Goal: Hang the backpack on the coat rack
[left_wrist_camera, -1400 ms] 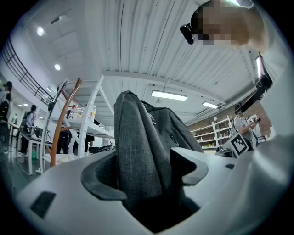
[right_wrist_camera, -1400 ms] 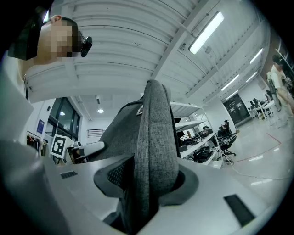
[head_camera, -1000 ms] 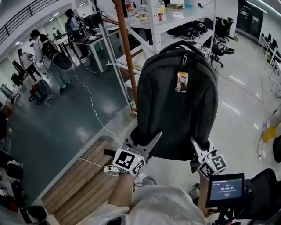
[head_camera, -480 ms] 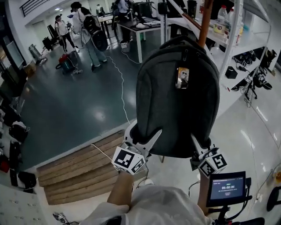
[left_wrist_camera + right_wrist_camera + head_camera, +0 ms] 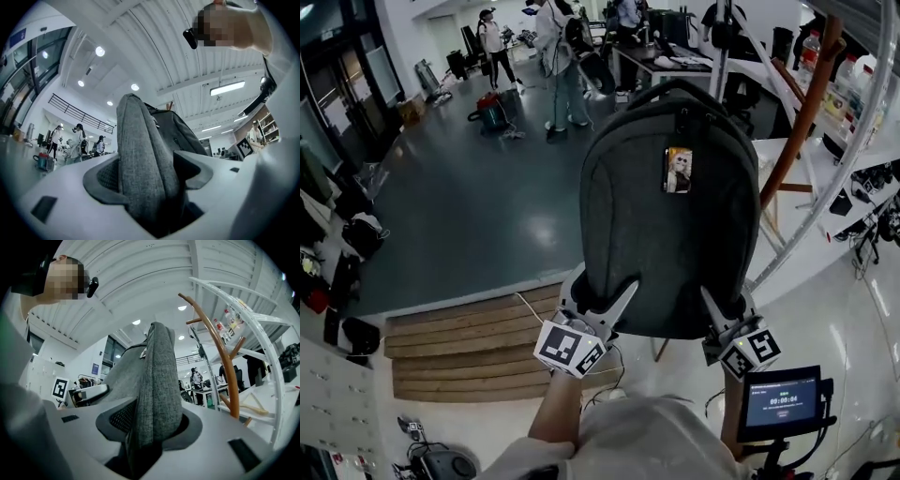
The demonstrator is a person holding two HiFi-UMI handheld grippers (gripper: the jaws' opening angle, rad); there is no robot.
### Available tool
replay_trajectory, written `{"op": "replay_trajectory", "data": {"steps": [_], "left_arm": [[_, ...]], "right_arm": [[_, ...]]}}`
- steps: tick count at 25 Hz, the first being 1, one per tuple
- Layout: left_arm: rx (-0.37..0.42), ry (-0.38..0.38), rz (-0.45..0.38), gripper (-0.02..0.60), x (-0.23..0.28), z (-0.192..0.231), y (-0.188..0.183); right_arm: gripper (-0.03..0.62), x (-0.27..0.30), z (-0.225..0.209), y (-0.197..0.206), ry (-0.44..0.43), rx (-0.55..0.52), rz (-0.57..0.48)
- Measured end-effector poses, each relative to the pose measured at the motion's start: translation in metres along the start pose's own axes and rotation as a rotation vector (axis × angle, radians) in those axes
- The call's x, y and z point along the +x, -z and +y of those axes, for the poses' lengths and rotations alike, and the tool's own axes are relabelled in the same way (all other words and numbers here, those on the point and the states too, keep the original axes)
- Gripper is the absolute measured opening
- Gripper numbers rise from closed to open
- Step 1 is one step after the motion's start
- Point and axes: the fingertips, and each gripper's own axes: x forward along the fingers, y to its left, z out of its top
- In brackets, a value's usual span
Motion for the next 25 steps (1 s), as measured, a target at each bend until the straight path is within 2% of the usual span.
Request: {"op": "replay_trajectory", "data": {"steps": [4,8,16,20,25], "left_arm": [[0.033,-0.027,-0.022,0.327,-0.007,0.001,-0.018],[0.067,-0.004,-0.068,0.327,0.013,-0.017,-0.046],[0.138,0.113,-0.162,0.327,0.091,-0.055,-0.094],[0.161,0.182,-0.184,0.327,0.117,-0.070,-0.104],[0.166,0.260,-0.227,0.327,0.161,-0.091,-0.097]], "right_arm": [[0.163,0.004,0.010,-0.013,-0.033,-0.010,-0.026],[0.163,-0.005,-0.002,-0.048,-0.031,-0.046,-0.080],[0.163,-0.027,-0.058,-0.123,0.047,-0.144,-0.234],[0.163,-0.039,-0.073,-0.137,0.103,-0.157,-0.273],[0.163,-0.054,-0.112,-0.146,0.164,-0.202,-0.315]]}}
